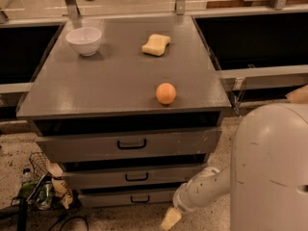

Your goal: Open bottom drawer

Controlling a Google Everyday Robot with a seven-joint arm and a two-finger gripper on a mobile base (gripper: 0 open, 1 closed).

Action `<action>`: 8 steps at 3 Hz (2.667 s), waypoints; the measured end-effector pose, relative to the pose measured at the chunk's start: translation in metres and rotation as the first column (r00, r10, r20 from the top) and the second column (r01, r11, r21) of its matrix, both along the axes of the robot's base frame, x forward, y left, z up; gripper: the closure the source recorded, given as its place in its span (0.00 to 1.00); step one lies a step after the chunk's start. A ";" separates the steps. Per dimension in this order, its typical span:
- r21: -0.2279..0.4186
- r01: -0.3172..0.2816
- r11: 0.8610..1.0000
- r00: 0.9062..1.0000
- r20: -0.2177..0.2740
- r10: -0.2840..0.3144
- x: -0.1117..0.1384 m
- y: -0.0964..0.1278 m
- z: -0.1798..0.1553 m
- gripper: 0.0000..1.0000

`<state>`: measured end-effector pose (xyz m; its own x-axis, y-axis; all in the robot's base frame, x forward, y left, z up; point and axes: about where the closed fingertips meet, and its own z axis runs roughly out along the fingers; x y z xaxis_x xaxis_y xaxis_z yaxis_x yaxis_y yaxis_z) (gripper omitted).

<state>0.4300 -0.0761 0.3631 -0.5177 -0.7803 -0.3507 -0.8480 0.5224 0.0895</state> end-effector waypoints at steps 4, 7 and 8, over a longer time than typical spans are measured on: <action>0.162 -0.119 0.980 0.993 0.016 0.118 -0.008 0.044 -0.044 0.00; 0.163 -0.094 0.982 0.988 0.136 0.072 0.026 0.038 -0.051 0.00; 0.164 -0.095 0.982 0.988 0.135 0.073 0.026 0.038 -0.052 0.00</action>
Offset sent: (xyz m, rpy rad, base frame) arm 0.0161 0.0203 -0.0425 0.2141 0.0061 0.1136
